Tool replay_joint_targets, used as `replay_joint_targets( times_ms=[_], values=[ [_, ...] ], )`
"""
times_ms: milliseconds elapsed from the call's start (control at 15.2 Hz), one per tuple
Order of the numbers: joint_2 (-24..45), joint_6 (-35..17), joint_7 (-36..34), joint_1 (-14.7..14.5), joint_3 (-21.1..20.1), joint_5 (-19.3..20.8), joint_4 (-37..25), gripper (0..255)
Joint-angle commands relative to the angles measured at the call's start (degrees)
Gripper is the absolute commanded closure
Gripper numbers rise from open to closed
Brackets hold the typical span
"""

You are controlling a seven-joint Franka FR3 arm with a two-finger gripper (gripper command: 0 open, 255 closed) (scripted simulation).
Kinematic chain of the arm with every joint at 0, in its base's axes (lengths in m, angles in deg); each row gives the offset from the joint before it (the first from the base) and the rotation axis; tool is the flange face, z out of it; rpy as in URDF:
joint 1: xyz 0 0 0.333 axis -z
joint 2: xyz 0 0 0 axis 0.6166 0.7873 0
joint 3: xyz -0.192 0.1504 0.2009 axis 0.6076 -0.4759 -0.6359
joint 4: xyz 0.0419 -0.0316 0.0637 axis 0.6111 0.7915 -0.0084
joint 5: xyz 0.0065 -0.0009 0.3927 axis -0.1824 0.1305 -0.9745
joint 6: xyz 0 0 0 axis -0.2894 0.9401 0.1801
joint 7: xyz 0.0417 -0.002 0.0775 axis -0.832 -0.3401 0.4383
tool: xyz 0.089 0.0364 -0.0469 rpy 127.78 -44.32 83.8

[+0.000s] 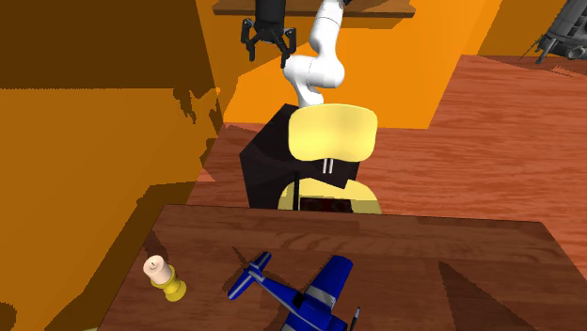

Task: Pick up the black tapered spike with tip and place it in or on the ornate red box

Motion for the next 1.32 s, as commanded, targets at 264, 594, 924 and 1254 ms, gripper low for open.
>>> replay_joint_targets(
  times_ms=[264, 594, 924, 1254],
  values=[
    [1.43, -6.39, -0.5, -0.97, -0.59, -0.64, 6.22, 0],
    [4.85, -14.85, -1.09, -2.26, -1.39, -1.41, 12.81, 0],
    [10.32, -23.95, -1.66, -3.59, -2.32, -2.13, 17.96, 0],
    [17.99, -33.62, -2.27, -4.89, -3.38, -2.73, 21.47, 0]
  ],
)
